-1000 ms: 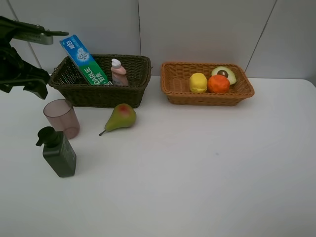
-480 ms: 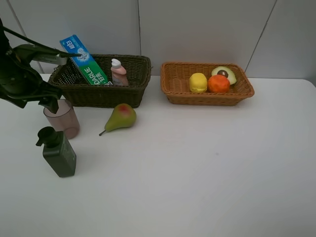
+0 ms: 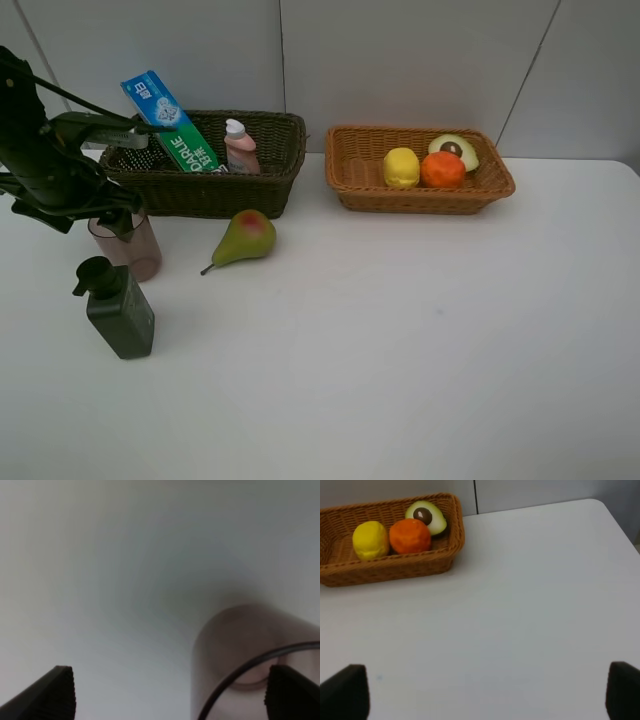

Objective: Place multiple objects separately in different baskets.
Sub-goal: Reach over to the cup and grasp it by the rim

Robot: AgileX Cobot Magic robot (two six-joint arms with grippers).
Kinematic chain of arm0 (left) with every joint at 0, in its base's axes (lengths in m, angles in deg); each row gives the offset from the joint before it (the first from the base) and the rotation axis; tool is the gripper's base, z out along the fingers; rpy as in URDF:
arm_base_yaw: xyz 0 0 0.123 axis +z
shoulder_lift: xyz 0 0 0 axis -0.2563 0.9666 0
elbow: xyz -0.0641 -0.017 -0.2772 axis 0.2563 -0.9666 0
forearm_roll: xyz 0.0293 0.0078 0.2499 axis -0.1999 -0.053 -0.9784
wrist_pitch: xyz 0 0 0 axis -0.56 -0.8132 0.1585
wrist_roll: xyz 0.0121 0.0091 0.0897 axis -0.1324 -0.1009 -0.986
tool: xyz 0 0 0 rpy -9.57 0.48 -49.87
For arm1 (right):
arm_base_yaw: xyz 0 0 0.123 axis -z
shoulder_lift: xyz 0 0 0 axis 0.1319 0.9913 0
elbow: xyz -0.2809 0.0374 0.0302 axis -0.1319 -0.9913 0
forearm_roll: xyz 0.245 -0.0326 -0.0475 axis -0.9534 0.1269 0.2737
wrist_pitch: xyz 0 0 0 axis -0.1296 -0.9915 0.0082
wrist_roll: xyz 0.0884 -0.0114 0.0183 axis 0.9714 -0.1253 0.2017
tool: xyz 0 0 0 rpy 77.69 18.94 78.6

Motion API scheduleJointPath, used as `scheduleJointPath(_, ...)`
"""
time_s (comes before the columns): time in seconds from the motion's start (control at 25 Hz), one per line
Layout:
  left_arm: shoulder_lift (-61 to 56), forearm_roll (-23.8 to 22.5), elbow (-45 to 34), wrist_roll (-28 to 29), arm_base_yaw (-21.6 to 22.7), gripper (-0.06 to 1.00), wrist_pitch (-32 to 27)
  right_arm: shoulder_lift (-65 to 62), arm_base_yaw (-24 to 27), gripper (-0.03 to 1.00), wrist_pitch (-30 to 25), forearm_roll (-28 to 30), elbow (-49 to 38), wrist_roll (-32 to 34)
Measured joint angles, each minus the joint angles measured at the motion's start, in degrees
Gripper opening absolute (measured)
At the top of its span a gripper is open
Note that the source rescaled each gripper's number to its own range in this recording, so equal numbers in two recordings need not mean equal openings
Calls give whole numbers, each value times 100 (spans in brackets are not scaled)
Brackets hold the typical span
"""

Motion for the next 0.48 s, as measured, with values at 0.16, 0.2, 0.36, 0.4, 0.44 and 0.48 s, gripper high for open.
scheduleJointPath(0.16, 110, 22, 0, 0, 0, 100, 37, 0, 0, 100, 0, 0, 0, 0)
scheduleJointPath(0.2, 129, 34, 0, 0, 0, 100, 52, 0, 0, 100, 0, 0, 0, 0)
scheduleJointPath(0.36, 129, 74, 0, 0, 0, 93, 129, 0, 0, 100, 0, 0, 0, 0)
scheduleJointPath(0.4, 129, 91, 0, 0, 0, 88, 136, 0, 0, 100, 0, 0, 0, 0)
scheduleJointPath(0.44, 129, 102, 0, 0, 0, 81, 148, 0, 0, 100, 0, 0, 0, 0)
scheduleJointPath(0.48, 129, 118, 0, 0, 0, 71, 171, 0, 0, 100, 0, 0, 0, 0)
